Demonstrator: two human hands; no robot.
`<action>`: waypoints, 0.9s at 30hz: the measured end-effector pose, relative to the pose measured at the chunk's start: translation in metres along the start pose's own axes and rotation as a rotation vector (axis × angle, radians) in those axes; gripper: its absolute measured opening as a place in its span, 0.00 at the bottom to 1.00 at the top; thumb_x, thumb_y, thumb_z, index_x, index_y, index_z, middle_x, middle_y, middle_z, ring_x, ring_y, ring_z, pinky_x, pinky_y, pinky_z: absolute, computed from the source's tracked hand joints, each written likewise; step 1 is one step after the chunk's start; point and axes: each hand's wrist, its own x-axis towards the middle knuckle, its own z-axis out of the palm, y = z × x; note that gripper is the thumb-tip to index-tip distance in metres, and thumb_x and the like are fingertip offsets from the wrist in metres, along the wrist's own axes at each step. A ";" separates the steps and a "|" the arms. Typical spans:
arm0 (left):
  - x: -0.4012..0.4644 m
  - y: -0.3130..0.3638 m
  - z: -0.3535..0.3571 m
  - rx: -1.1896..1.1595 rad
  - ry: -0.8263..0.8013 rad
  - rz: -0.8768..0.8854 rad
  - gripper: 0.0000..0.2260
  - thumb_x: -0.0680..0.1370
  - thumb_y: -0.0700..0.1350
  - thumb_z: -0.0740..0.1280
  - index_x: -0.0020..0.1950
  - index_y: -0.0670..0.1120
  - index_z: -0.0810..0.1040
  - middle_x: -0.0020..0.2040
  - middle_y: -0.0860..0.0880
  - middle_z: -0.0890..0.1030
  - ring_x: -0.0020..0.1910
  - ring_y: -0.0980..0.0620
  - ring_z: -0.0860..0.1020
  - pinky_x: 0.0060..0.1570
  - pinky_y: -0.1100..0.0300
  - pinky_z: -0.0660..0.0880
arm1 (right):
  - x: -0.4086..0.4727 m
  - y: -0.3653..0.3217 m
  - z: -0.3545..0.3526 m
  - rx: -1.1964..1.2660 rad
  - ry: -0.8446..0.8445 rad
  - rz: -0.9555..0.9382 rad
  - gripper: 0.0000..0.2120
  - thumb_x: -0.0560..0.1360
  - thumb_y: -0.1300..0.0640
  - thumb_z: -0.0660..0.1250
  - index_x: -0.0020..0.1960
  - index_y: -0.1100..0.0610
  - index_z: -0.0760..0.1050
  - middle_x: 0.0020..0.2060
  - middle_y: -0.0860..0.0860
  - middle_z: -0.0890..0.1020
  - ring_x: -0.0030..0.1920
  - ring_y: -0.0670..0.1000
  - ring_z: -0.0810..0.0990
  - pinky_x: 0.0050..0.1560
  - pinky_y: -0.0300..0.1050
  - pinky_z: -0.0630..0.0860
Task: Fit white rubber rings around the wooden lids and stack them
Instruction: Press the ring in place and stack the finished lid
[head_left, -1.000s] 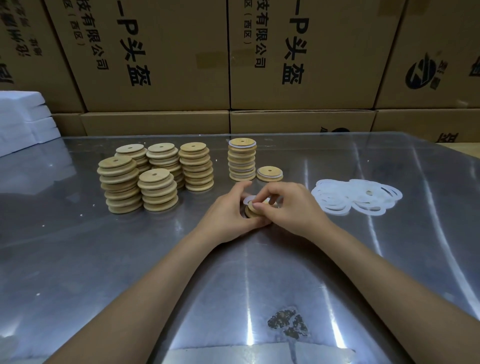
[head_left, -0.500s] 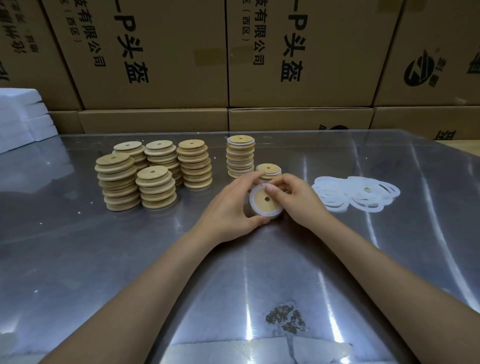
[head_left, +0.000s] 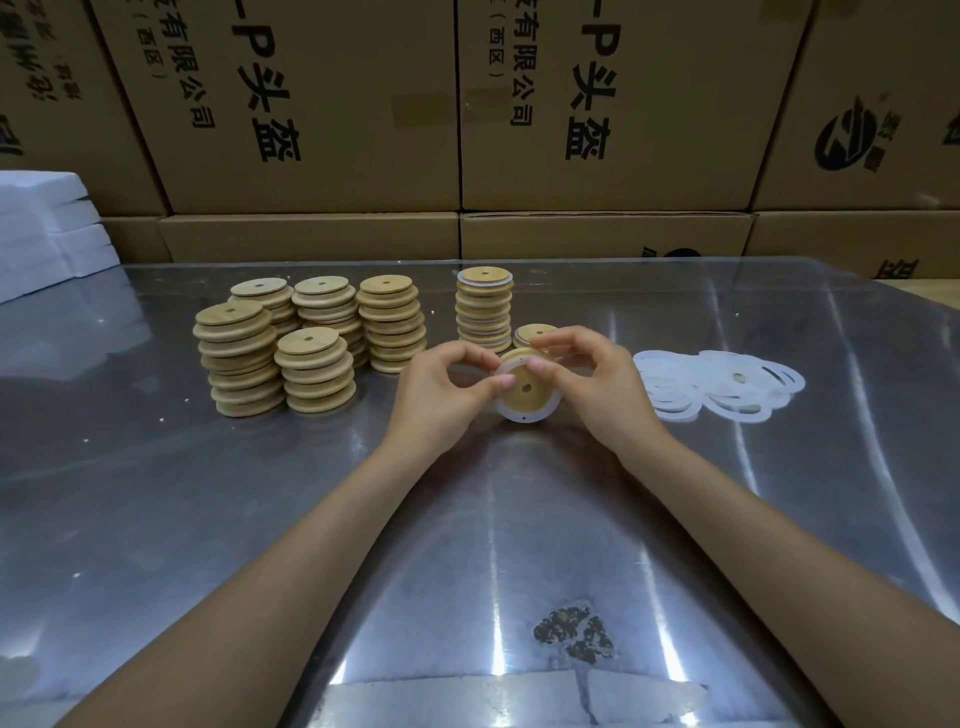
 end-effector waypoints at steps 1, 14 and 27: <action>-0.001 0.001 0.000 -0.018 0.008 -0.004 0.05 0.70 0.42 0.76 0.42 0.47 0.81 0.40 0.49 0.83 0.41 0.49 0.82 0.43 0.57 0.78 | 0.000 -0.001 0.000 0.004 0.008 -0.014 0.06 0.72 0.59 0.72 0.47 0.49 0.78 0.47 0.46 0.81 0.46 0.42 0.79 0.50 0.36 0.75; -0.001 -0.001 0.000 -0.413 -0.050 -0.307 0.01 0.72 0.42 0.73 0.42 0.46 0.83 0.40 0.48 0.84 0.41 0.56 0.81 0.47 0.61 0.79 | -0.003 -0.005 0.007 0.255 0.052 0.235 0.06 0.76 0.59 0.68 0.40 0.55 0.77 0.42 0.53 0.81 0.46 0.50 0.81 0.43 0.47 0.82; 0.003 0.000 -0.010 -0.494 -0.161 -0.368 0.02 0.72 0.41 0.73 0.44 0.45 0.83 0.40 0.52 0.85 0.40 0.60 0.83 0.35 0.70 0.76 | -0.002 -0.002 0.004 0.459 -0.050 0.395 0.07 0.77 0.61 0.65 0.41 0.58 0.75 0.42 0.52 0.82 0.44 0.49 0.83 0.44 0.44 0.81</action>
